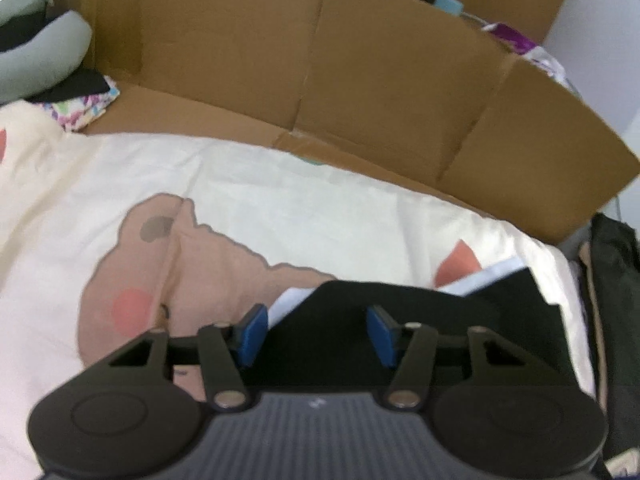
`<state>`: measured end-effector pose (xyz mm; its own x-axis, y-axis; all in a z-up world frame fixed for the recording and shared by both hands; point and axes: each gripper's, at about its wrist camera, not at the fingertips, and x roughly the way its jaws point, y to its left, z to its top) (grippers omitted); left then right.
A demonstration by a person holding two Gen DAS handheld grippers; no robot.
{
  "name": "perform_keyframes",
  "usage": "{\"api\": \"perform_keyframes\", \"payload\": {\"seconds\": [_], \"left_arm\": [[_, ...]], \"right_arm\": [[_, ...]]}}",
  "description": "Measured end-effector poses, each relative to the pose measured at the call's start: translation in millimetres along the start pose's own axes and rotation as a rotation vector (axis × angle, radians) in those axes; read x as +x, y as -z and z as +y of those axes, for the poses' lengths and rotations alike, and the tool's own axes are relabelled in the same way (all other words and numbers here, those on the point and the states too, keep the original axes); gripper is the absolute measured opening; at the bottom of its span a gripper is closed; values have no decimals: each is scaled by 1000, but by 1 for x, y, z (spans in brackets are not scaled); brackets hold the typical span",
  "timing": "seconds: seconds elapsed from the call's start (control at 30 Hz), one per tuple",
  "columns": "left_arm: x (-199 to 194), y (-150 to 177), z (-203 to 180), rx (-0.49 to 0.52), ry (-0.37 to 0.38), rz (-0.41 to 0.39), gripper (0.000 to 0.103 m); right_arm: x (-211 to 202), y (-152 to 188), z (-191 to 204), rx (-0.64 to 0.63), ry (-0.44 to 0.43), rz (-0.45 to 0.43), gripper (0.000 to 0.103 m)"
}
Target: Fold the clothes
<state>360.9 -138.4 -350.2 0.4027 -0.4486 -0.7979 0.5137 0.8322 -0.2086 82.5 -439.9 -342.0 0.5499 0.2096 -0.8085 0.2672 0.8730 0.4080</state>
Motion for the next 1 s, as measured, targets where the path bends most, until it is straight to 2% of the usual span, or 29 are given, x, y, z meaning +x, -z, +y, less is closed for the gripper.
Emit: {"api": "perform_keyframes", "payload": {"seconds": [0.17,0.3,0.4,0.63,0.87,1.0], "left_arm": [[-41,12,-4,53,24,5,63],[-68,31,-2,23,52,17,68],[-80,51,-1,-17,70,41,69],[-91,96,5,-156,101,103,70],[-93,126,0,-204,158,159,73],[-84,146,-4,-204,190,221,73]], "right_arm": [[-8,-6,2,-11,-14,-33,41],[-6,-10,8,-23,-21,-35,44],[-5,-12,14,-49,-20,-34,51],[0,-17,22,-88,-1,-24,62],[11,-11,25,-114,15,24,64],[18,-11,28,-136,14,38,69]]}}
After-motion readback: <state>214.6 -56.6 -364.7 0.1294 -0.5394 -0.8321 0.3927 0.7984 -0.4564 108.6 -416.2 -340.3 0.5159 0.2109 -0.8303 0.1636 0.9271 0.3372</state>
